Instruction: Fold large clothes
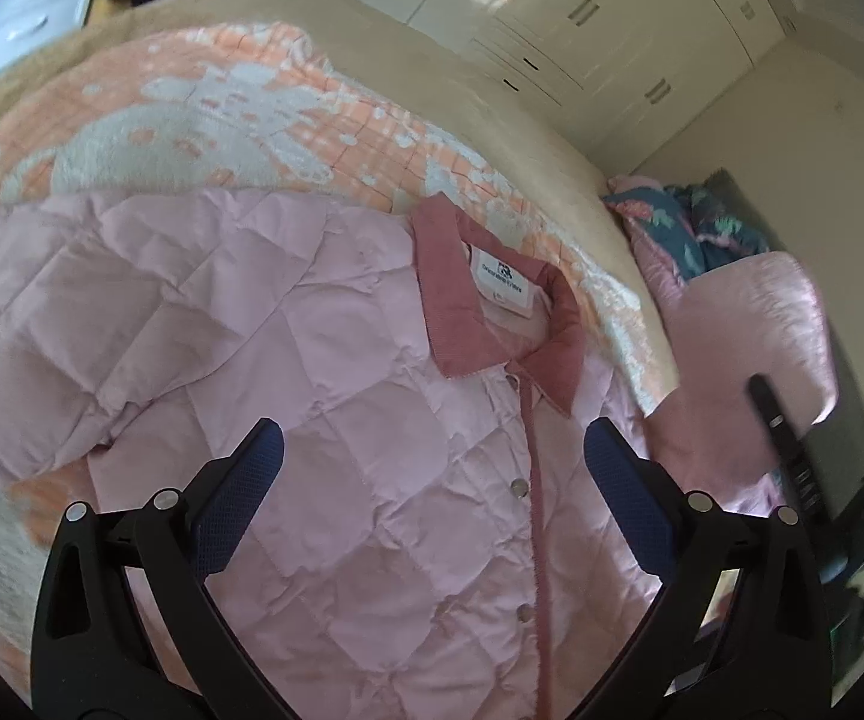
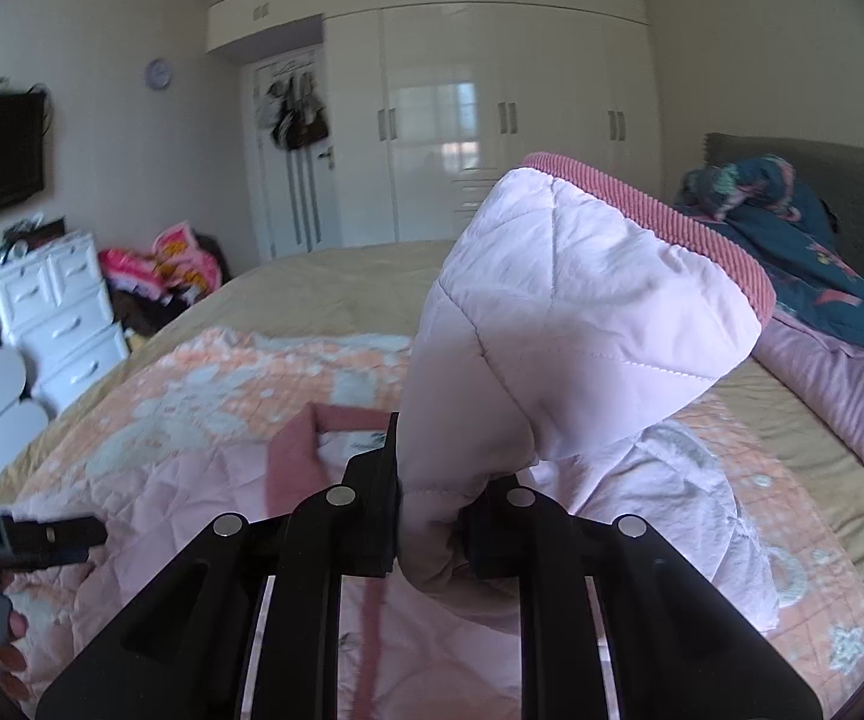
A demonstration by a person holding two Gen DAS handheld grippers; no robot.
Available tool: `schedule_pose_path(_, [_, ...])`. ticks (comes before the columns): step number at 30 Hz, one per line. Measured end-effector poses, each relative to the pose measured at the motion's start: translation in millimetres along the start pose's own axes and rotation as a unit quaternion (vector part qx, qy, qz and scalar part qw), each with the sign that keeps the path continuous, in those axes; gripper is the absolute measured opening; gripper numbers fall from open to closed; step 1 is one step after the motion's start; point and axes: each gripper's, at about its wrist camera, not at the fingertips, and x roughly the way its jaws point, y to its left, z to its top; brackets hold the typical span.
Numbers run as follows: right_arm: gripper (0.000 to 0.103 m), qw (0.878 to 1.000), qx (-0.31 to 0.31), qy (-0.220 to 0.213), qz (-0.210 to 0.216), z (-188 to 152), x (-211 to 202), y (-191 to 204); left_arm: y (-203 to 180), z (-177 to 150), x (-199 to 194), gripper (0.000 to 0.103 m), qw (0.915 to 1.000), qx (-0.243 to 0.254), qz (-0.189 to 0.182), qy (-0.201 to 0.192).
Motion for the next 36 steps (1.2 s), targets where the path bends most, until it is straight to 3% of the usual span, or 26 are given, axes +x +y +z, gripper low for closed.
schedule_pose_path(7, [0.015, 0.995, -0.074, 0.058, 0.024, -28, 39, 56, 14, 10, -10, 0.094, 0.9987, -0.034, -0.037, -0.005])
schedule_pose_path(14, [0.019, 0.98, -0.12, 0.146, 0.065, -71, 70, 93, 28, 14, -5, 0.094, 0.9944, -0.075, -0.074, 0.009])
schedule_pose_path(20, [0.038, 0.968, -0.141, 0.182, 0.099, -89, 73, 112, 31, 8, 6, 0.094, 0.9907, -0.097, -0.092, 0.023])
schedule_pose_path(27, [0.084, 0.959, -0.131, 0.202, 0.149, -97, 51, 109, 31, -2, 25, 0.094, 0.9884, -0.104, -0.096, 0.055])
schedule_pose_path(32, [0.086, 0.965, -0.093, 0.199, 0.147, -84, 25, 56, 37, -17, 51, 0.094, 0.987, -0.112, -0.066, 0.095])
schedule_pose_path(34, [0.086, 0.971, -0.068, 0.194, 0.125, -80, 17, 27, 35, -24, 55, 0.087, 0.9903, -0.103, -0.04, 0.084])
schedule_pose_path(35, [0.085, 0.974, -0.058, 0.193, 0.108, -78, 14, 12, 33, -26, 54, 0.072, 0.9929, -0.092, -0.024, 0.071])
schedule_pose_path(36, [0.084, 0.976, -0.049, 0.194, 0.087, -78, 13, -1, 26, -27, 53, 0.046, 0.9958, -0.069, -0.006, 0.06])
